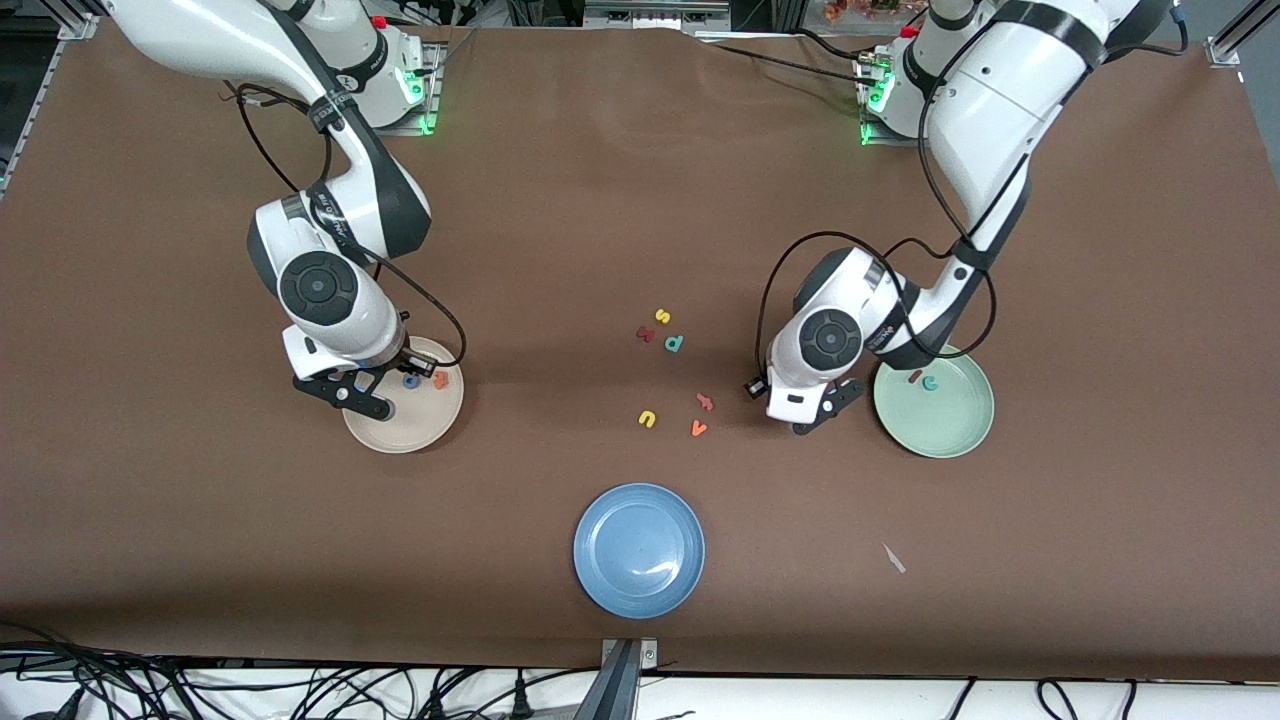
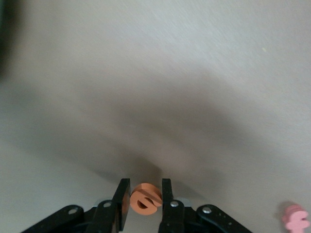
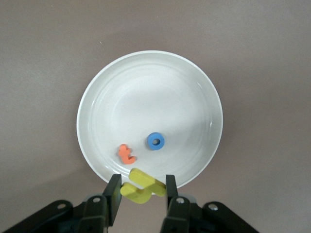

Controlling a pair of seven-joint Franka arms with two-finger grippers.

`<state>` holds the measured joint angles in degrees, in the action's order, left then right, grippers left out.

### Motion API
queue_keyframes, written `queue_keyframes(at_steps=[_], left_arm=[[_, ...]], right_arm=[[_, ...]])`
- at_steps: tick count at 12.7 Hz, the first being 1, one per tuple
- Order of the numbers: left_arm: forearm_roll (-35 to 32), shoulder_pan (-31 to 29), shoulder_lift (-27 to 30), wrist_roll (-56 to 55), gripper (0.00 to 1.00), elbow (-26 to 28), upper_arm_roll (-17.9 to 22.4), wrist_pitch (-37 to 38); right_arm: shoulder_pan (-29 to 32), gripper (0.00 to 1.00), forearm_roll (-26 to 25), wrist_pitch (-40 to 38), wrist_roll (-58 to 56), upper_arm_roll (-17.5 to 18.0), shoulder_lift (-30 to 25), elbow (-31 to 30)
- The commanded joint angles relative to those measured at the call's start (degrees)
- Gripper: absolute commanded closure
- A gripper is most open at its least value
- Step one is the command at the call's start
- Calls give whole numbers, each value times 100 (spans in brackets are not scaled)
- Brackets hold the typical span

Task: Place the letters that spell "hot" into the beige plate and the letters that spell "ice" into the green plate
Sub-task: 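Place the 6 with the left gripper while the right gripper places the 4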

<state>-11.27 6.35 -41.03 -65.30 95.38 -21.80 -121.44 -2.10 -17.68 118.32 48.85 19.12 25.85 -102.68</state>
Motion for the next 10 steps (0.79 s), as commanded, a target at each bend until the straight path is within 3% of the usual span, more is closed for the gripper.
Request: queue_keyframes(at_steps=[1, 4, 7, 10], left_arm=[[316, -632, 779, 1321, 88, 59, -96, 1013], [354, -1362, 1097, 3009, 88, 59, -87, 1806], [-40, -2083, 1019, 4399, 87, 129, -43, 1791], [-375, -2270, 712, 4684, 79, 156, -43, 1554]], right_arm=[[-9, 35, 107, 34, -86, -31, -203, -200], [-9, 21, 107, 25, -95, -31, -203, -200], [-9, 13, 107, 25, -95, -40, -203, -191], [-18, 5, 98, 25, -130, -23, -308, -138]])
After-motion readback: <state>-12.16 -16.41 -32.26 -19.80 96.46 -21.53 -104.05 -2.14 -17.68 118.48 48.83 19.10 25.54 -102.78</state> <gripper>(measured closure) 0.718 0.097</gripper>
